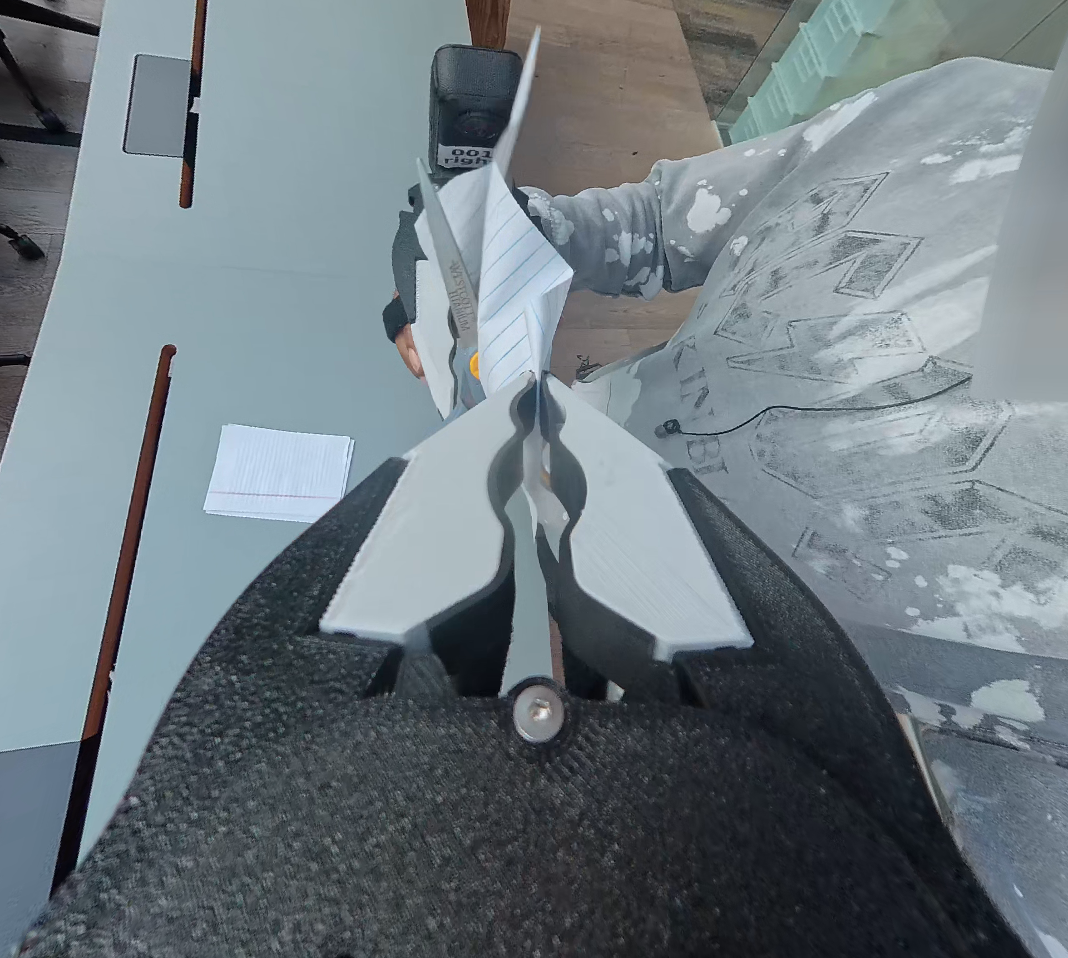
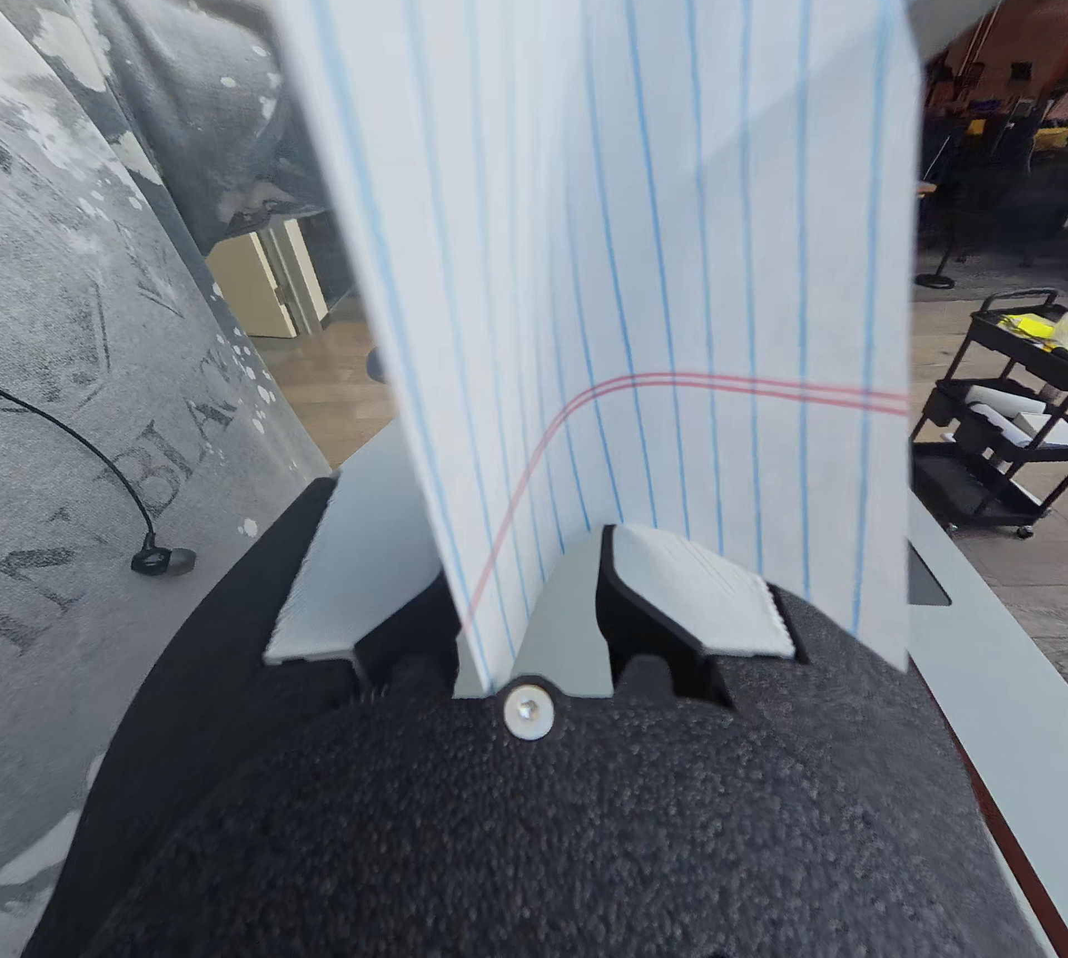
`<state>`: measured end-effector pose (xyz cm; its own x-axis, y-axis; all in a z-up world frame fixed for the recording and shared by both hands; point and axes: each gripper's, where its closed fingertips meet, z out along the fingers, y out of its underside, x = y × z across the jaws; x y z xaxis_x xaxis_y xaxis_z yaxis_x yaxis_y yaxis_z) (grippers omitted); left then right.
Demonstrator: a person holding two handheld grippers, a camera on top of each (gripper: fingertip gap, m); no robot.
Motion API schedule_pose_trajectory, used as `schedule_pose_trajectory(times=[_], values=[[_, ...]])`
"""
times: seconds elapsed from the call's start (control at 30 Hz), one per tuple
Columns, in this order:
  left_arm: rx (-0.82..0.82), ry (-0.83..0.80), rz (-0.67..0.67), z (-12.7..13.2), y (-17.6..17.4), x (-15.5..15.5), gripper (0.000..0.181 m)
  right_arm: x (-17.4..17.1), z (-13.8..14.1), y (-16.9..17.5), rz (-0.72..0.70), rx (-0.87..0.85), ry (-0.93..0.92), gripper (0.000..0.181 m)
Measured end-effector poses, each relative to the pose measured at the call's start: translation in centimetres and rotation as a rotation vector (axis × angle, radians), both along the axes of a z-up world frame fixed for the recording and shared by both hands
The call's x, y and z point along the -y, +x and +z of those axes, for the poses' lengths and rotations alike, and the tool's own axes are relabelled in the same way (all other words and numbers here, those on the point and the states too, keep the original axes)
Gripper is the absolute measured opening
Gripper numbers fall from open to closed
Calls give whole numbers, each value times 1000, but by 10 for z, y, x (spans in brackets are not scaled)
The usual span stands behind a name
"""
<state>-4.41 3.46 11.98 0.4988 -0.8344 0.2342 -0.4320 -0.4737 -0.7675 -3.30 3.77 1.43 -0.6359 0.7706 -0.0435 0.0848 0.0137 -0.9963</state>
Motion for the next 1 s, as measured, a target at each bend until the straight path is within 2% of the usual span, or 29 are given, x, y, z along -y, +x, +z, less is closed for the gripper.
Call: schedule_pose_trajectory(times=[0.07, 0.13, 0.23, 0.37, 0.47, 0.63, 0.73, 0.8, 0.87, 1.0], values=[[20, -6, 5, -4, -1, 0, 0, -2, -2, -2, -23, -15, -2, 101], [52, -12, 12, -8, -2, 0, 0, -1, -2, -2, -15, -35, -34, 15], [110, -23, 28, -21, 1, -1, 0, 6, -1, -3, -6, -74, -128, 3], [194, -21, 58, -34, -2, -2, 0, 14, -9, -2, 33, -81, -247, 0], [290, 8, 114, -29, -16, -5, 0, 13, -18, -1, 36, -74, -315, 0], [419, 73, 238, -20, -54, -7, 0, 9, -38, 4, 27, -74, -400, 0], [521, 86, 347, -22, -86, -8, 0, 8, -47, 9, 22, -88, -435, 0], [563, 68, 436, -44, -108, -12, 0, 6, -51, 13, 18, -109, -467, 0], [631, 4, 524, -84, -127, -14, 0, 4, -68, 10, -26, -81, -429, 0], [730, -199, 758, -221, -153, -17, 0, -10, -103, 10, -98, -26, -494, 0]])
